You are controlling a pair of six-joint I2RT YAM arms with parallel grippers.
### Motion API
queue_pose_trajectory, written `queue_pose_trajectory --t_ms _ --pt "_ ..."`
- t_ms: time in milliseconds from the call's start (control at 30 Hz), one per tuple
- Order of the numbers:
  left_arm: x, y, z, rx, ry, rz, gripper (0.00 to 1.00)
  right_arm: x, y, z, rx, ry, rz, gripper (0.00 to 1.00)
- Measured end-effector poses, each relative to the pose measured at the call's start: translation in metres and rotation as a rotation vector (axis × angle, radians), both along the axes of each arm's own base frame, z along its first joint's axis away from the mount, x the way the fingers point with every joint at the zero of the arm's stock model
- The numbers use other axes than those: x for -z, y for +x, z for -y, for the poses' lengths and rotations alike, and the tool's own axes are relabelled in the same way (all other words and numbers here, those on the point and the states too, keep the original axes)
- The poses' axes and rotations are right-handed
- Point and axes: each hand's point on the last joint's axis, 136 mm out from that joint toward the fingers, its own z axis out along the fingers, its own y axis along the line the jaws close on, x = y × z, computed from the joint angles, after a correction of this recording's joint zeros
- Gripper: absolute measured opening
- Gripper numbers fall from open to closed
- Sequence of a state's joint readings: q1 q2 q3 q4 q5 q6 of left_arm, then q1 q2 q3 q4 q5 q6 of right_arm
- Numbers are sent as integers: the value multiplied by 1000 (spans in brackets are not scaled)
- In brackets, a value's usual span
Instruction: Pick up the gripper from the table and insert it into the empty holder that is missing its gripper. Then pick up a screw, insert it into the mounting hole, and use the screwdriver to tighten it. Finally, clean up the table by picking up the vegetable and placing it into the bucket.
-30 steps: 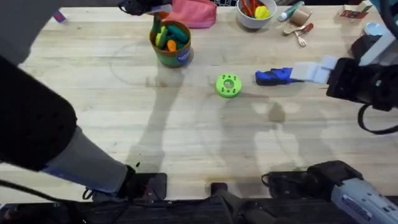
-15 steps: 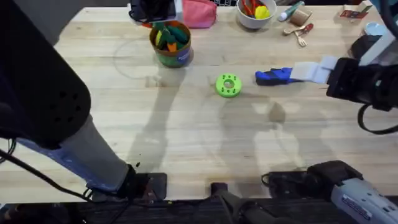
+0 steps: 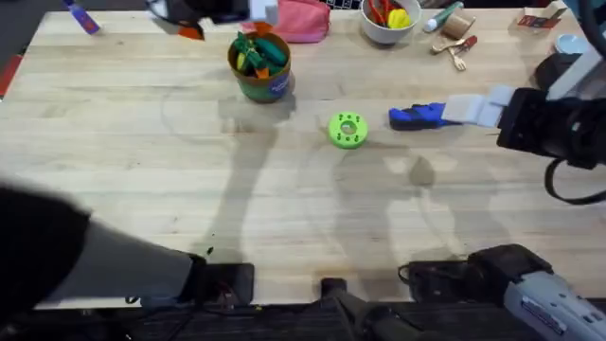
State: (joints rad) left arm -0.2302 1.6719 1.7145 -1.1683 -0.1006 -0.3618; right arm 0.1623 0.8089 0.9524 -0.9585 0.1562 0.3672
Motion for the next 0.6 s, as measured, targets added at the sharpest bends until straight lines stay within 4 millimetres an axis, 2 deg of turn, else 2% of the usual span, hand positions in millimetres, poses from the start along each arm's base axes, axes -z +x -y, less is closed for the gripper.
queue_pose_trajectory --t_ms 133,233,333,500,600 --pt "-34 -28 -6 1 -14 63 985 0 0 0 0 0 0 992" --pt "-41 -52 -10 11 -18 89 985 0 0 0 0 0 0 992" --pt "-31 -80 -11 35 -12 79 985 0 0 0 0 0 0 992" --pt "4 -123 -20 50 -2 46 985 0 0 0 0 0 0 993" --pt "22 -143 -25 51 -2 46 985 0 0 0 0 0 0 992"
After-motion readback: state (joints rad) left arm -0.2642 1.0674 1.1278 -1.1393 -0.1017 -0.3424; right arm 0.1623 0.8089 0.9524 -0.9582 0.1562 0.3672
